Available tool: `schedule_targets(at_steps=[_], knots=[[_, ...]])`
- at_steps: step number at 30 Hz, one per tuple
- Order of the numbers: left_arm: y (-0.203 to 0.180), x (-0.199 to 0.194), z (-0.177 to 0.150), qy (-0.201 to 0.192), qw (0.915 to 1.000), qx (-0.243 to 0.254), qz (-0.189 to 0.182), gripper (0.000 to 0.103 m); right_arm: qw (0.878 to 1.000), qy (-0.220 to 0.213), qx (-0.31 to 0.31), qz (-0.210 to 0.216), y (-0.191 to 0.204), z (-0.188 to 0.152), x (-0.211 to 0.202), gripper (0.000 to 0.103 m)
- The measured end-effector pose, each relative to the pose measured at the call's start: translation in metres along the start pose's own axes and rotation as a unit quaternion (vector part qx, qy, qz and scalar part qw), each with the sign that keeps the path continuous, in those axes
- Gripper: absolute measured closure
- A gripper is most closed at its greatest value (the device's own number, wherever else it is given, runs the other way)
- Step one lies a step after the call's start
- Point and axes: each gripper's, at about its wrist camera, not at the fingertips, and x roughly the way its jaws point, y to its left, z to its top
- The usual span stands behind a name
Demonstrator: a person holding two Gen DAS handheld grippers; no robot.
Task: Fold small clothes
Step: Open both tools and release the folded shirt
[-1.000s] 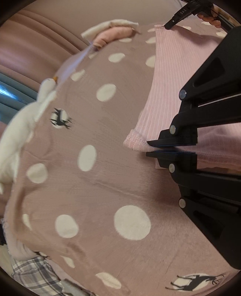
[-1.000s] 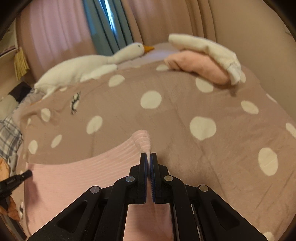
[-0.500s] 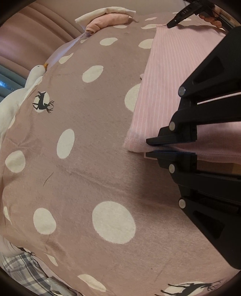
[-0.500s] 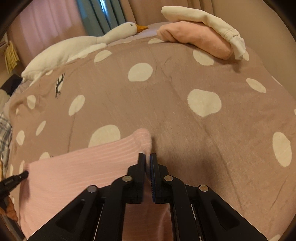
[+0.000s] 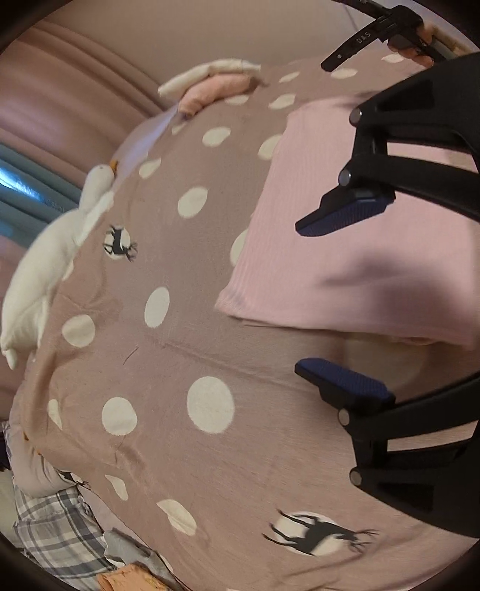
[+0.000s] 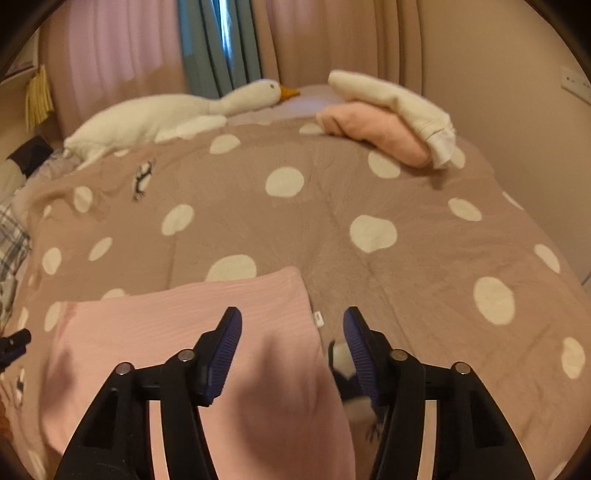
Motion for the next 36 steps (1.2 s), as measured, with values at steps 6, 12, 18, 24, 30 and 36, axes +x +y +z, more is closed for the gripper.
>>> schedule_targets(at_steps=[6,12,18,24,30,36], knots=[[-0.001,-0.029,-0.041,-0.004,1.0000,0.002,-0.002,0.025,1.000,-0.010,0.000,0.004,0.002,-0.026,-0.038,0.033],[0.000,-0.026,-0.079,0.015,0.9999,0.002,0.004,0.022,0.999,0.000,0.032,0.013,-0.005,-0.062,-0.054,0.029],[0.008,-0.003,-0.107,0.055,0.9978,-0.038,-0.007,0.024,0.998,0.035,0.059,0.007,-0.015,-0.094,-0.044,0.029],[0.008,0.006,-0.114,0.058,0.9972,-0.047,-0.007,0.024,0.994,0.063,0.083,0.014,-0.026,-0.116,-0.031,0.029],[0.001,0.012,-0.112,0.051,0.9980,-0.037,0.006,0.024,0.988,0.085,0.112,0.066,-0.030,-0.126,-0.018,0.029],[0.002,0.020,-0.107,0.050,0.9980,-0.038,0.001,0.024,0.982,0.086,0.135,0.102,-0.029,-0.126,-0.006,0.029]])
